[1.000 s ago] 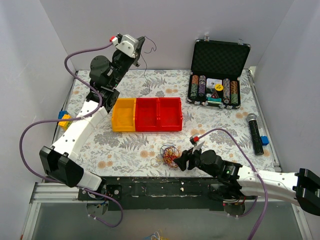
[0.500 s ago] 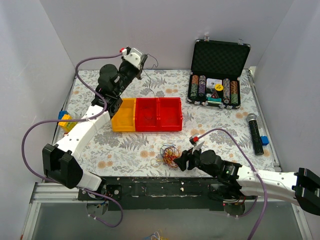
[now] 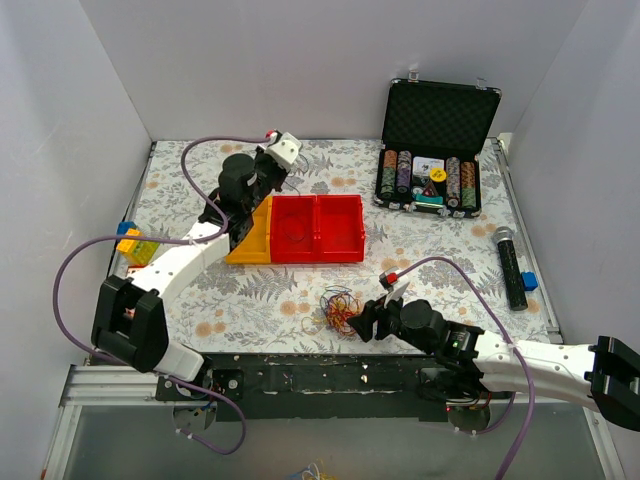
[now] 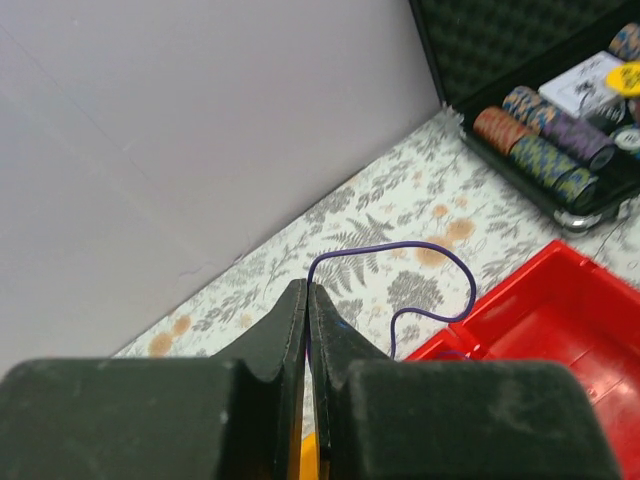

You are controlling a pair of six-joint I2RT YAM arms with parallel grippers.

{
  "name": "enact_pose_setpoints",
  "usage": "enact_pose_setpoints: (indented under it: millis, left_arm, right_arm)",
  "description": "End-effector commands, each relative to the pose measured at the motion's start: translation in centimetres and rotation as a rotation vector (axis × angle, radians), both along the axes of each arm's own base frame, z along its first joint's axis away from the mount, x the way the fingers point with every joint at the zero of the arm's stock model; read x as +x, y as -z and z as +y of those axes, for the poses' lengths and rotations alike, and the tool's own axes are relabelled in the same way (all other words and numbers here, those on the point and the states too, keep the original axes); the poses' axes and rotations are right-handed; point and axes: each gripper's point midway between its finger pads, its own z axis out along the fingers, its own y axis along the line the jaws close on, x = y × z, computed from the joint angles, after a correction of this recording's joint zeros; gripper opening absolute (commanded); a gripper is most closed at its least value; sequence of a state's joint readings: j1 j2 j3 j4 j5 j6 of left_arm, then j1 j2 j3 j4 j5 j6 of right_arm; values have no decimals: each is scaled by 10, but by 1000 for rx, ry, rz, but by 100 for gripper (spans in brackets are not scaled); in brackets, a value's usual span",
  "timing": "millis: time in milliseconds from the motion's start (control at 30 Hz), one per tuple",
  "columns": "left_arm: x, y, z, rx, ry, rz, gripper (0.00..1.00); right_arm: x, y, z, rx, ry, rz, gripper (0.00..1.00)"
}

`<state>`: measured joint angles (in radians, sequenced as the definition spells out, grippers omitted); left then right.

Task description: Untangle the cables

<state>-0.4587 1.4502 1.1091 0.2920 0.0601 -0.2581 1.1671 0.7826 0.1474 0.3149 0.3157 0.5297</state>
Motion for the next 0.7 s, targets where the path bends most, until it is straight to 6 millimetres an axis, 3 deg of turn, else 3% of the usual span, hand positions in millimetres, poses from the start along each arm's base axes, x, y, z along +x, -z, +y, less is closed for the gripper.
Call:
enact_pose_setpoints:
  millis: [0, 233, 467, 667]
  left_arm:
    - [3, 25, 11, 140, -80, 2, 0]
    - [5, 69, 20, 284, -134, 48, 0]
    - [-3, 119, 9, 407, -117, 143, 0]
    - [3, 154, -4, 417, -110, 257, 0]
  right_arm:
    - [3, -7, 3, 42, 18, -9, 67]
    - [2, -5, 3, 38, 16, -1, 67]
    - [1, -6, 3, 42, 16, -1, 67]
    - [2, -8, 1, 42, 24, -2, 67]
